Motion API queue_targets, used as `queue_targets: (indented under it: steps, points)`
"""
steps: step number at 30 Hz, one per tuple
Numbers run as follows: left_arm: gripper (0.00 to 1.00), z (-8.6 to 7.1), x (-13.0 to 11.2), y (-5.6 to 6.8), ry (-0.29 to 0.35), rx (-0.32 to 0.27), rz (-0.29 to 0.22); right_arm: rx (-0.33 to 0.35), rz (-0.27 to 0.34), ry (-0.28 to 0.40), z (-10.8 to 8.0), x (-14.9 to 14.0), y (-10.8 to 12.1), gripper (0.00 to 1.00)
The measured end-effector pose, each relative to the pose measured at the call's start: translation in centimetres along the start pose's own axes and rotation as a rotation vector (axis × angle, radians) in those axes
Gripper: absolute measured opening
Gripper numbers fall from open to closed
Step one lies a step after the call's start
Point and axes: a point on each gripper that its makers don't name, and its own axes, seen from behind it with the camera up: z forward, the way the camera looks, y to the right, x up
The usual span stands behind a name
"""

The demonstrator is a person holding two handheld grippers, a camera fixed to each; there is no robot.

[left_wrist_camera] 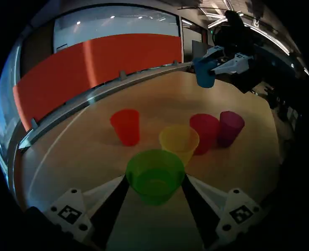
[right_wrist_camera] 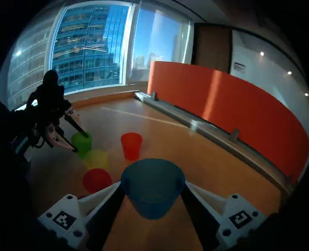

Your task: Pour water

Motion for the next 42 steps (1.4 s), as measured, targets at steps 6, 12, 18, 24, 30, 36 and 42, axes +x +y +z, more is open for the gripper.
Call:
queue_targets:
  steps: [6, 12, 18, 24, 30, 36, 42]
  points:
    - [0.86, 0.9, -0.5, 0.2, -0.02, -0.012, 0.012, 0.004, 0.004, -0.008, 0.2, -0.2, 0.0, 0.91]
    - [0.86, 1.6, -0.7, 0.2, -0.022, -0.018, 0.008, 0.003, 0.003, -0.009, 0.2, -0.3, 0.0, 0.91]
    - [0.86, 1.9, -0.9, 0.5, -0.021, -0.03, 0.005, 0.002, 0.0, -0.016, 0.3, -0.7, 0.0, 0.91]
    - [0.87, 1.8, -1.1, 0.6, -0.022, -0.035, -0.001, 0.004, 0.001, -0.017, 0.5, -0.9, -0.2, 0.91]
    - [0.88, 1.6, -1.6, 0.5, -0.032, -0.036, -0.029, 0.005, 0.01, -0.016, 0.9, -1.1, -0.4, 0.91]
    - [0.97, 1.5, -1.6, 0.3, -0.037, -0.035, -0.042, 0.013, 0.009, -0.018, 1.2, -1.5, -0.9, 0.91]
    - [0.97, 1.0, -1.9, 0.1, -0.043, -0.03, -0.038, 0.02, 0.017, -0.023, 1.6, -1.9, -1.2, 0.91]
